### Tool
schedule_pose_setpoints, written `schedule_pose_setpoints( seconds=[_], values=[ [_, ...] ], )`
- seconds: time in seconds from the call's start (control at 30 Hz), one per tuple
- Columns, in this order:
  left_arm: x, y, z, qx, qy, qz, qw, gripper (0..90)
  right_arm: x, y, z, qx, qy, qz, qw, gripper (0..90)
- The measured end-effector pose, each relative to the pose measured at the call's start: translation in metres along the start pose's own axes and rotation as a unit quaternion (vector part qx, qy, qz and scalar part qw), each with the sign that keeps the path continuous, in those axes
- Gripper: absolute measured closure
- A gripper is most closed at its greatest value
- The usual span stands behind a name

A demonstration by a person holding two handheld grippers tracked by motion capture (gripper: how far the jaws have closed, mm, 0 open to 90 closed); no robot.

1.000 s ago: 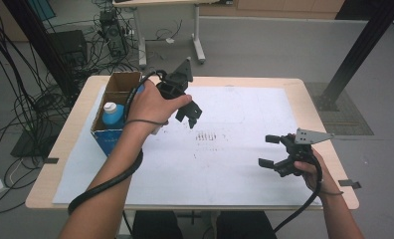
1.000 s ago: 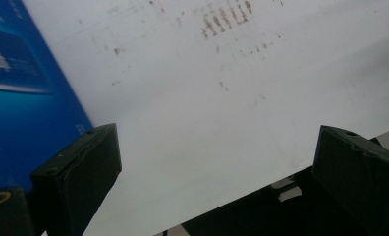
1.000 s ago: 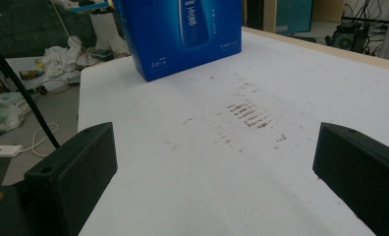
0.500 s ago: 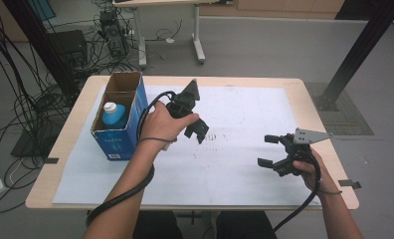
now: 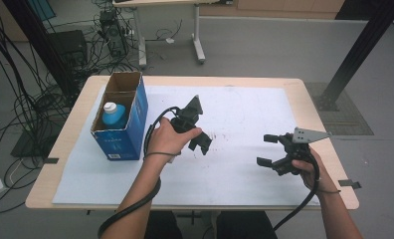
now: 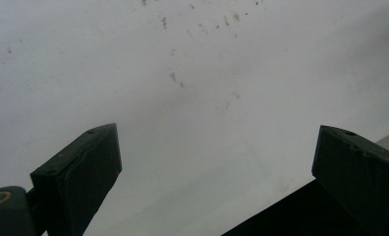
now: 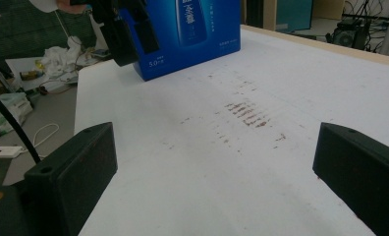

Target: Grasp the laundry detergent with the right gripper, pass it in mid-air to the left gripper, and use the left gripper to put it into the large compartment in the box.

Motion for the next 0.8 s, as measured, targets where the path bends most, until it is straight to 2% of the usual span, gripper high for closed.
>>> schedule_pose_setpoints(
  seconds=[0.3, 0.8],
  values=[
    [-0.02, -0.001, 0.004, 0.0, 0.009, 0.011, 0.9999, 5.1, -0.002, 0.001, 0.0, 0.001, 0.002, -0.002, 1.0, 3.0],
    [-0.025, -0.004, 0.005, -0.001, 0.007, 0.02, 0.9998, 5.1, -0.002, 0.002, 0.0, 0.001, 0.001, -0.002, 1.0, 3.0]
  ],
)
Point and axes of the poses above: each handheld gripper's, and its own axes: x roughly backward along the jaws, z roughly out of its underside, y roughly to its left, the point moved 6 cm from there along -x, roughly forward along the jaws, and after that the axes turned 15 degrees about z, right-handed, at the moved point
